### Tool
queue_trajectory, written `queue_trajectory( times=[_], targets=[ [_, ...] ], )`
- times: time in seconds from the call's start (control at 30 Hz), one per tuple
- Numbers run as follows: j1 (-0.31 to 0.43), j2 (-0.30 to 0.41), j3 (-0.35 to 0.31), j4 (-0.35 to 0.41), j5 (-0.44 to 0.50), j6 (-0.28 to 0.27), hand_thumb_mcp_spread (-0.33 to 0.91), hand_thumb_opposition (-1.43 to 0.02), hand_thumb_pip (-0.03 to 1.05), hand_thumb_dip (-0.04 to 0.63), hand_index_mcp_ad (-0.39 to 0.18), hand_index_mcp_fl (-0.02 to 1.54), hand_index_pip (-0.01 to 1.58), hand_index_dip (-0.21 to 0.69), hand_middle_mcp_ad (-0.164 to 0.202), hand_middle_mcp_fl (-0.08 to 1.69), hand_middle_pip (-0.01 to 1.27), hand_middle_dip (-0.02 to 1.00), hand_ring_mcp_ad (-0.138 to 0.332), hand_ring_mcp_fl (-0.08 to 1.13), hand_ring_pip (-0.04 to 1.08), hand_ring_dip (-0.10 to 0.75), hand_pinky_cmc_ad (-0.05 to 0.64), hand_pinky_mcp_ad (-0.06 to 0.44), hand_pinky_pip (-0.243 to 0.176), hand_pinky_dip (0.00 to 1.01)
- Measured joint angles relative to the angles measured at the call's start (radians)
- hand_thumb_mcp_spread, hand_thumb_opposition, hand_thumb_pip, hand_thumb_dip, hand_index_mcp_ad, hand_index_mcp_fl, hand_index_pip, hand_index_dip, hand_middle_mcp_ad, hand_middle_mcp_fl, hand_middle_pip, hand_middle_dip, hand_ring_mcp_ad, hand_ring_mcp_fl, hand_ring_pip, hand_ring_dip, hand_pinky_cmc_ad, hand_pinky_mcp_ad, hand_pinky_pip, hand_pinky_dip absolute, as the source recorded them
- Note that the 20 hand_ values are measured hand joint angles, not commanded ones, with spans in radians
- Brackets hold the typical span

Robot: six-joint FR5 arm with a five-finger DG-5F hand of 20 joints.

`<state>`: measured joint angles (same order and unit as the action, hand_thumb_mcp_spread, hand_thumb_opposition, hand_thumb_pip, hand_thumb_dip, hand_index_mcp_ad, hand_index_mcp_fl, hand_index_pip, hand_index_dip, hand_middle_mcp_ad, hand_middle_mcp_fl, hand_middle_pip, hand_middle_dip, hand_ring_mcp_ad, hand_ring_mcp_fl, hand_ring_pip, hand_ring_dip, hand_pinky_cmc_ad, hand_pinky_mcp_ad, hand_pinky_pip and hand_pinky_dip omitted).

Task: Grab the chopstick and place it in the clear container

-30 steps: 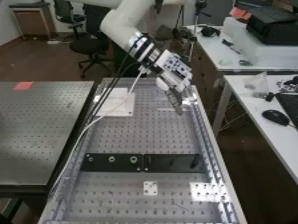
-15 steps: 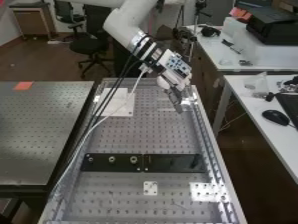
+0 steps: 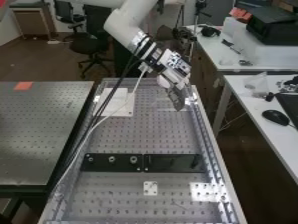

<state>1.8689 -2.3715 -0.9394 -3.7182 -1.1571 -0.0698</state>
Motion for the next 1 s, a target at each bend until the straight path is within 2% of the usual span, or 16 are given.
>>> queue_trajectory(
  times=[0.1,0.17,0.23,0.27,0.3,0.43,0.63,0.73,0.87,0.93,1.0],
  targets=[
    [0.0,0.004,-0.009,0.009,-0.003,0.001,0.51,-0.88,0.57,0.305,-0.126,1.09,0.04,0.421,0.04,1.1,0.2,0.6,0.101,0.43,0.08,0.379,0.417,0.26,0.002,0.49],
    [0.0,0.007,-0.012,0.015,-0.005,0.002,0.49,-0.87,0.57,0.316,-0.124,1.05,0.04,0.412,0.044,1.08,0.2,0.6,0.115,0.41,0.08,0.379,0.417,0.265,-0.014,0.53],
    [0.0,0.008,-0.013,0.017,-0.008,0.001,0.47,-0.87,0.58,0.316,-0.124,1.0,0.05,0.412,0.04,1.01,0.2,0.58,0.134,0.4,0.08,0.379,0.417,0.243,-0.033,0.57],
    [-0.001,0.009,-0.013,0.018,-0.008,-0.002,0.47,-0.87,0.61,0.316,-0.124,0.98,0.03,0.412,0.04,1.0,0.2,0.58,0.127,0.38,0.08,0.379,0.417,0.25,-0.04,0.58],
    [-0.001,0.009,-0.013,0.019,-0.009,-0.004,0.47,-0.86,0.64,0.316,-0.122,0.97,0.03,0.41,0.04,0.97,0.2,0.58,0.138,0.36,0.08,0.379,0.417,0.23,-0.044,0.58],
    [0.0,0.012,-0.012,0.024,-0.004,-0.005,0.44,-0.84,0.64,0.316,-0.112,0.88,0.04,0.408,0.04,0.91,0.17,0.58,0.166,0.34,0.07,0.377,0.417,0.227,-0.061,0.63],
    [-0.001,0.028,-0.025,0.047,0.006,-0.008,0.43,-0.83,0.64,0.316,-0.113,0.81,0.03,0.398,0.04,0.84,0.16,0.58,0.166,0.29,0.06,0.37,0.417,0.229,-0.061,0.67],
    [-0.002,0.046,-0.048,0.069,0.013,-0.005,0.42,-0.82,0.64,0.316,-0.11,0.76,0.03,0.398,0.042,0.78,0.16,0.58,0.164,0.28,0.06,0.375,0.417,0.23,-0.08,0.68],
    [-0.001,0.085,-0.099,0.123,0.024,-0.008,0.41,-0.82,0.62,0.316,-0.108,0.72,0.02,0.405,0.04,0.7,0.14,0.58,0.178,0.23,0.06,0.379,0.417,0.23,-0.08,0.68],
    [0.001,0.113,-0.136,0.169,0.029,-0.013,0.41,-0.82,0.61,0.318,-0.108,0.65,0.02,0.417,0.044,0.69,0.14,0.58,0.178,0.22,0.06,0.375,0.417,0.227,-0.093,0.7],
    [0.005,0.15,-0.185,0.237,0.037,-0.026,0.4,-0.82,0.58,0.3,-0.108,0.59,0.02,0.429,0.04,0.61,0.13,0.58,0.183,0.18,0.06,0.372,0.417,0.23,-0.093,0.71]
  ],
)
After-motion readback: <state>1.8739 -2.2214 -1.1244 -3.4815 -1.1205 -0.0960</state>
